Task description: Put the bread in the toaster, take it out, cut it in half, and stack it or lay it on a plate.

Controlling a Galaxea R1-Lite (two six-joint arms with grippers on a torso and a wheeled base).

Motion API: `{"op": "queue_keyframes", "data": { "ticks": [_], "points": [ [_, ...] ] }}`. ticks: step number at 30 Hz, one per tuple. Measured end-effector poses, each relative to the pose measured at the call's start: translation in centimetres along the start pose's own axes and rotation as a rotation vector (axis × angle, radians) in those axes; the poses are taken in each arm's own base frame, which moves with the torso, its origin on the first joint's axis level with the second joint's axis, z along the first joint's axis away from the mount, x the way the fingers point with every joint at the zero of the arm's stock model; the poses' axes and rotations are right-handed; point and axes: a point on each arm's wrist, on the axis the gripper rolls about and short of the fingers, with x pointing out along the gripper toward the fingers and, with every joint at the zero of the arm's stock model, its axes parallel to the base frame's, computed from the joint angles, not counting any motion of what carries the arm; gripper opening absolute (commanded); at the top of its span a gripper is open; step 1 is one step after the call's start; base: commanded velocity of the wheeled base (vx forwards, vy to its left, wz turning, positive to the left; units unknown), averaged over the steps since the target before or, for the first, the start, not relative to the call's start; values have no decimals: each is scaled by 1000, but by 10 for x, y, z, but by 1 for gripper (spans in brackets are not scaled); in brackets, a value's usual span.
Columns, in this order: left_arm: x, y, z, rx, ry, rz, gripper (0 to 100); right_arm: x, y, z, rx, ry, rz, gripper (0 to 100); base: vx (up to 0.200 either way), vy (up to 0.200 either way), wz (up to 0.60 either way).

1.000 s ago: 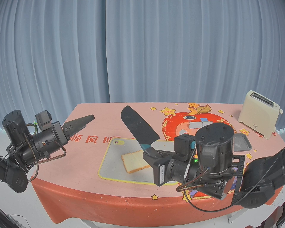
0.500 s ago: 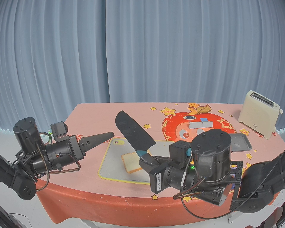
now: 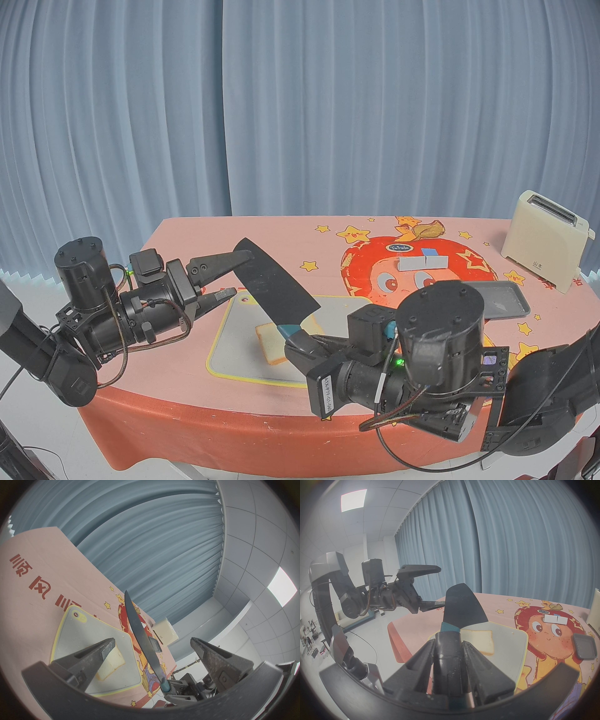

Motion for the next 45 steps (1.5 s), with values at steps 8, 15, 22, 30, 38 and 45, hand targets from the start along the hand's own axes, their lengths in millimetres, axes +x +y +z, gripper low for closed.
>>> {"op": "queue_keyframes", "data": {
  "ticks": [8,15,22,30,38,45],
  "points": [
    [8,11,0,-37,12,21,100,-2,5,-3,-8,6,17,0,0,0,0],
    [12,15,-1,-60,17,27,0,-3,6,-4,-11,11,20,0,0,0,0],
    [16,13,-2,-59,25,16,0,-4,7,-5,-12,13,23,0,0,0,0],
    [21,12,-4,-33,12,-24,0,-4,7,-5,-10,8,25,0,0,0,0],
    [24,16,-6,-79,-24,-61,0,-5,8,-1,19,-84,53,100,0,0,0],
    [24,18,-6,-99,-25,-59,0,-7,4,-1,32,-114,49,100,0,0,0]
  ]
}}
